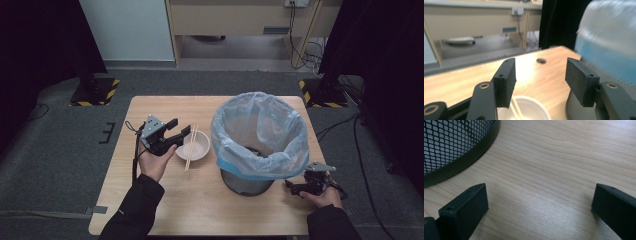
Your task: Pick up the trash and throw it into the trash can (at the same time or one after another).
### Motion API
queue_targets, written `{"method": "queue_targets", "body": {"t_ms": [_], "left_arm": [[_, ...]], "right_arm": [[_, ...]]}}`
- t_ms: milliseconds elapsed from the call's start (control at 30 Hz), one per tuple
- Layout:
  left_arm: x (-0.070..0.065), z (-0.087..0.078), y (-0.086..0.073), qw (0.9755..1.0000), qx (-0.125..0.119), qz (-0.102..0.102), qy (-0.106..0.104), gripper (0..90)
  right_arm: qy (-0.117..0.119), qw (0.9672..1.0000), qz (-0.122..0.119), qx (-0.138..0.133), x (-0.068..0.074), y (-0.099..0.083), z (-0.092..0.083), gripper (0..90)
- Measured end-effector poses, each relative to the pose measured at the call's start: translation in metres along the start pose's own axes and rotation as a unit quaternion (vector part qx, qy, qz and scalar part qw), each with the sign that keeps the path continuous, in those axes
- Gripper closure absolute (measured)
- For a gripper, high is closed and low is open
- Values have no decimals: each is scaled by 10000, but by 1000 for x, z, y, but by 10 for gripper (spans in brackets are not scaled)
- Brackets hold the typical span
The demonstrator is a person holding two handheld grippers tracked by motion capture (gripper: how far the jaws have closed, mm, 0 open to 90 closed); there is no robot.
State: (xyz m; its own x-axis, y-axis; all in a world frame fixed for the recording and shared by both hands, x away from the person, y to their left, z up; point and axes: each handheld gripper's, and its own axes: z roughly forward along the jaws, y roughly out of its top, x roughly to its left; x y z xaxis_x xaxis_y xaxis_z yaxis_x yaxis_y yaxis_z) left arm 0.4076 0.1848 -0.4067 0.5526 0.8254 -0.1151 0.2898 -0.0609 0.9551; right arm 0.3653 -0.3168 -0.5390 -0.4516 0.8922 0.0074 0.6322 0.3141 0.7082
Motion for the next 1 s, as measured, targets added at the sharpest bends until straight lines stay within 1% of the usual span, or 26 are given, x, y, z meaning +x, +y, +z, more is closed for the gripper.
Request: {"method": "queue_targets", "body": {"t_ms": [33, 100, 267, 467, 533, 600, 733, 867, 1000], "left_arm": [[2, 3, -4, 10000, 74, 0, 21, 416], [6, 8, -12, 9997, 211, -66, 61, 414], [14, 18, -28, 9982, 565, -39, 207, 412], [22, 24, -44, 9961, 820, -7, 329, 411], [26, 26, -48, 9950, 929, 11, 372, 412], [28, 27, -53, 9943, 987, -22, 397, 412], [29, 32, -60, 9924, 1165, -26, 405, 421], [26, 38, -65, 9911, 1272, -43, 381, 428], [23, 42, -69, 9898, 1385, -2, 346, 429]], "right_arm": [[4, 10000, -4, 0, 0, 0, 0, 9], [-1, 10000, -1, -1, 0, 0, 0, 9], [1, 10000, -3, 0, 0, 0, 0, 9], [5, 10000, -4, 1, 0, 0, 0, 9], [-2, 10000, -2, 0, 0, 0, 0, 9], [4, 10000, -3, 1, 0, 0, 0, 9], [-2, 10000, -2, 0, 0, 0, 0, 10], [2, 10000, -4, -3, 0, 0, 0, 10], [0, 10000, -4, -2, 0, 0, 0, 10]]}}
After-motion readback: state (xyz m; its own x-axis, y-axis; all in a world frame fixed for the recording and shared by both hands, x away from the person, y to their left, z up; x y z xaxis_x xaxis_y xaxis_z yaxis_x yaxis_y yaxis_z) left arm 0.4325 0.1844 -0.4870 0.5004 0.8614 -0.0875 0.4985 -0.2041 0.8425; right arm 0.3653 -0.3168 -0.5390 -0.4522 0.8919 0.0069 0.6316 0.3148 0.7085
